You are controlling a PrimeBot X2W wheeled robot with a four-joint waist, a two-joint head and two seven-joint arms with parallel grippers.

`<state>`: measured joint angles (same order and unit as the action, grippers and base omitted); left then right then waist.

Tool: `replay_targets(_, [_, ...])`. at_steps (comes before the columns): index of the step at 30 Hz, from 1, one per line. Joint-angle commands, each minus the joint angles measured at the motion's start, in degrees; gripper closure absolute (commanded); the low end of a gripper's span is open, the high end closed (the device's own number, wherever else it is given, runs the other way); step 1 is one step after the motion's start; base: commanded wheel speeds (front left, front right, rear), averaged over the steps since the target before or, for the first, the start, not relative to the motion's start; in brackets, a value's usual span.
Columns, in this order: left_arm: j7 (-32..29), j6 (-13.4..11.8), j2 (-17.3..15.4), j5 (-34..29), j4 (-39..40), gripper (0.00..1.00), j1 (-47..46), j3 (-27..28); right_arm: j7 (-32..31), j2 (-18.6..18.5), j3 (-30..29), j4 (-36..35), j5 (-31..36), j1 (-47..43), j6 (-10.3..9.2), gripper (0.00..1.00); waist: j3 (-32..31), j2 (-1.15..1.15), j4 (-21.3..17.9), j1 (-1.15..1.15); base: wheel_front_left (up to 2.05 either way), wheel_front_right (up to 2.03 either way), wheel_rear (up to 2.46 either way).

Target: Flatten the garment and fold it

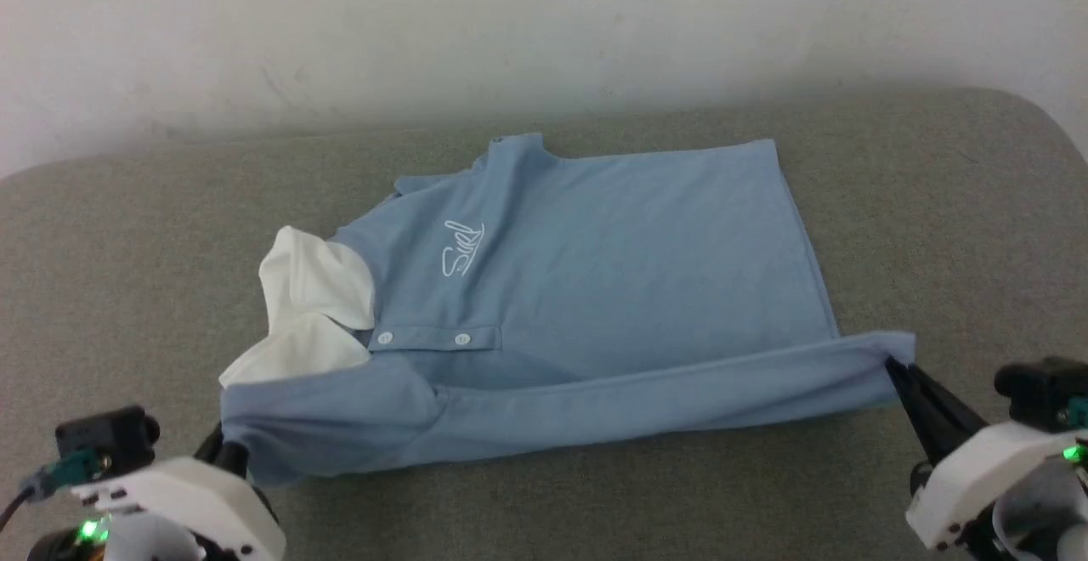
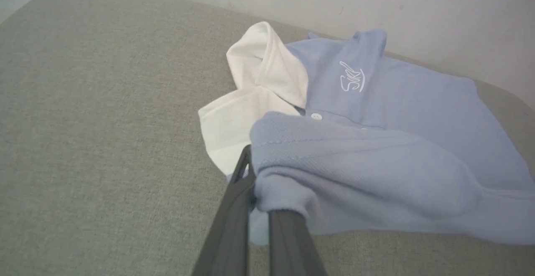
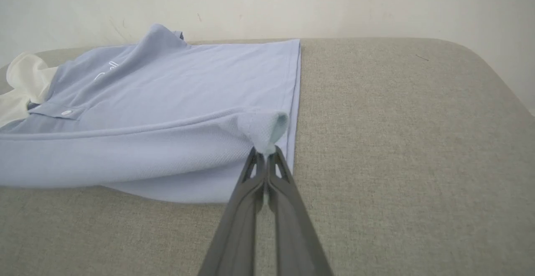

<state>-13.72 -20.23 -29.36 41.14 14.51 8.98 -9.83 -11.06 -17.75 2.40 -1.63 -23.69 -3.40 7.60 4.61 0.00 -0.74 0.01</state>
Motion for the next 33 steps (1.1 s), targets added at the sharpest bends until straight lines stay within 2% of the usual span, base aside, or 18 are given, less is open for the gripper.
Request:
replay_targets(1, [0.54, 0.56, -0.09, -0.77, -0.91, 1.0, -1.82, -0.13, -0.13, -0.15, 0.27, 0.64, 0.28, 1.62, -0.11, 1.0, 1.34, 0.0, -0.7, -0.01, 0.0, 0.0, 0.0])
replay_targets(12, [4.69, 9.04, 5.39, -0.7, -24.08, 1.0, -23.47, -4.62, 1.28, 0.69, 4.55, 18.84, -0.16, 18.42, -0.11, 1.0, 4.99, 0.0, -0.78, -0.01, 0.0, 0.0, 0.0])
replay_targets(13, [4.9, 9.88, 5.92, -0.55, -26.63, 1.0, -24.74, -5.05, 2.1, 1.14, 4.98, 20.68, -0.29, 19.44, -0.11, 0.82, 5.17, 0.0, -0.81, -0.01, 0.0, 0.0, 0.0])
replay_targets(14, [5.52, 10.77, 6.4, -0.51, -28.93, 1.0, -25.98, -5.37, 2.99, 1.46, 5.6, 22.44, -0.26, 20.29, -0.11, 0.53, 5.3, 0.0, -0.85, -0.01, 0.0, 0.0, 0.0])
replay_targets(15, [6.34, 11.43, 7.04, -0.29, -31.29, 0.97, -27.1, -5.4, 4.1, 1.83, 6.09, 24.05, -0.26, 21.03, -0.11, 0.07, 5.41, 0.0, -0.88, -0.01, 0.0, 0.0, 0.0])
replay_targets(16, [7.12, 12.1, 7.64, -0.03, -33.51, 0.6, -28.02, -5.41, 5.24, 2.26, 6.5, 25.54, -0.4, 21.6, -0.11, 0.0, 5.45, 0.0, -0.92, -0.01, 0.0, 0.0, 0.0])
replay_targets(17, [8.08, 12.72, 8.12, 0.14, -35.47, 0.14, -28.81, -5.35, 6.34, 2.6, 7.17, 26.8, -0.62, 22.04, -0.11, 0.0, 5.45, 0.0, -0.97, -0.01, 0.0, 0.0, 0.0])
replay_targets(18, [8.96, 13.27, 8.48, 0.23, -37.29, 0.0, -29.35, -5.34, 7.62, 2.83, 7.82, 27.83, -0.87, 22.34, -0.11, 0.0, 5.38, 0.0, -1.07, -0.01, 0.0, 0.0, 0.0])
replay_targets(21, [11.77, 14.55, 9.34, 0.81, -41.2, 0.0, -29.79, -4.8, 12.37, 3.1, 9.35, 29.78, -1.93, 22.48, -0.11, 0.0, 4.69, 0.0, -1.49, -0.01, 0.0, 0.0, 0.0])
replay_targets(25, [14.92, 14.8, 9.39, 1.78, -42.0, 0.0, -27.12, -3.33, 19.07, 3.45, 9.8, 28.95, -2.7, 20.34, -0.11, 0.0, 2.81, 0.0, -2.14, -0.01, 0.0, 0.0, 0.0])
replay_targets(29, [14.31, 13.54, 8.14, 3.29, -38.51, 0.0, -22.07, -1.74, 22.63, 3.99, 8.41, 24.6, -1.49, 16.27, -0.11, 0.0, 0.62, 0.0, -2.54, -0.01, 0.0, 0.0, 0.0])
replay_targets(33, [10.41, 11.17, 5.49, 5.0, -30.34, 0.0, -15.95, -0.14, 22.42, 5.25, 6.37, 18.31, 0.45, 11.86, -0.11, 0.0, -0.76, 0.0, -3.07, -0.01, 0.0, 0.0, 0.0])
